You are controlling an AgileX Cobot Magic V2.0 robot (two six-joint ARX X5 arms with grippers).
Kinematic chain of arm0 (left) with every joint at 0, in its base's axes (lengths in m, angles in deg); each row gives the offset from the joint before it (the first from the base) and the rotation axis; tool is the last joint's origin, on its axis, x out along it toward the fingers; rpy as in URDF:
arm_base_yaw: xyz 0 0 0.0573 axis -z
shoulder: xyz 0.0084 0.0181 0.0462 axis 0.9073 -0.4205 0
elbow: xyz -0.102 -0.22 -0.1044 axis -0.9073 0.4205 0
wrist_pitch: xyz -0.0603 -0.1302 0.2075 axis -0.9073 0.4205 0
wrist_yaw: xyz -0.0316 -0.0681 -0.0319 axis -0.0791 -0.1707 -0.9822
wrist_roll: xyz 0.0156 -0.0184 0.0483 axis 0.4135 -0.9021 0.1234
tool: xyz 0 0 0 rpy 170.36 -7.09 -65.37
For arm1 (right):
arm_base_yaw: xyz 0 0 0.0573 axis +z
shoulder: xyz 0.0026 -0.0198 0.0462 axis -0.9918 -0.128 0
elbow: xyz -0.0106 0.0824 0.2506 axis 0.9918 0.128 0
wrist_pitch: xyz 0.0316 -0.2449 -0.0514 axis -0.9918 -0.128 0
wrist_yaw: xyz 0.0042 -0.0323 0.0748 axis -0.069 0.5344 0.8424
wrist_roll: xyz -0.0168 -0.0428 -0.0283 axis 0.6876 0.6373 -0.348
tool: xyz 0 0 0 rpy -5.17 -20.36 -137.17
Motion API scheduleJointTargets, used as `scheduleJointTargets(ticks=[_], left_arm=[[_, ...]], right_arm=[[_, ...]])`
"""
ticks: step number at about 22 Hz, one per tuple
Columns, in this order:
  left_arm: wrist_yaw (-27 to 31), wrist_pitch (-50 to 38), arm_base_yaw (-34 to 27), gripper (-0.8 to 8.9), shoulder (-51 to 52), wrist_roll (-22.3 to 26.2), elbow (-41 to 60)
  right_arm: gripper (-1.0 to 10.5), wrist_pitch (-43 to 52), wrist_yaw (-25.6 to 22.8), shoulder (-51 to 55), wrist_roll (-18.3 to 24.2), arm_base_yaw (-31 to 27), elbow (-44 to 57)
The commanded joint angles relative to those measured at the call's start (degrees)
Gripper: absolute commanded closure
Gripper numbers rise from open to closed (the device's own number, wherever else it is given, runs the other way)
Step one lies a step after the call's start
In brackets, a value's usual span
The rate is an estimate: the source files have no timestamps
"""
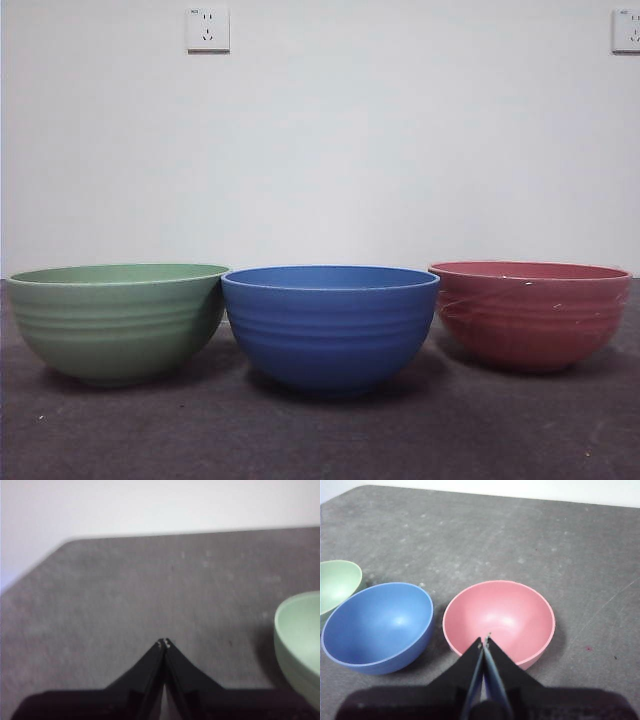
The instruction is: Pick up the green bowl on the top,put the green bowl on the left,pick up the red bowl in the middle,put the red bowl on the right
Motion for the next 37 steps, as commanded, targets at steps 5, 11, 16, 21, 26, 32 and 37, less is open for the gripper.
scheduleJointTargets(ticks=[5,11,16,21,26,32,37], left_arm=[[-0.22,0.09,-0.2,8.14,0.13,-1.49,0.9],[0.04,0.0,-0.2,8.14,0.13,-1.49,0.9],[0.02,0.0,-0.2,8.14,0.13,-1.49,0.9],[0.04,0.0,-0.2,8.14,0.13,-1.49,0.9],[0.09,-0.02,-0.2,8.14,0.13,-1.49,0.9],[0.0,-0.02,-0.2,8.14,0.13,-1.49,0.9],[0.0,-0.02,-0.2,8.14,0.13,-1.49,0.9]], right_arm=[[9.5,-0.79,-0.17,0.09,-0.55,0.07,0.31],[9.5,-0.81,-0.17,0.09,-0.55,0.07,0.31],[9.5,-0.81,-0.17,0.09,-0.55,0.07,0.31],[9.5,-1.01,-8.13,0.17,6.05,0.09,0.17],[9.5,0.04,-8.22,8.33,4.07,-5.99,0.96],[9.5,12.92,14.1,16.7,11.08,-23.41,16.39],[9.5,18.43,18.49,19.19,10.82,-26.51,23.82]])
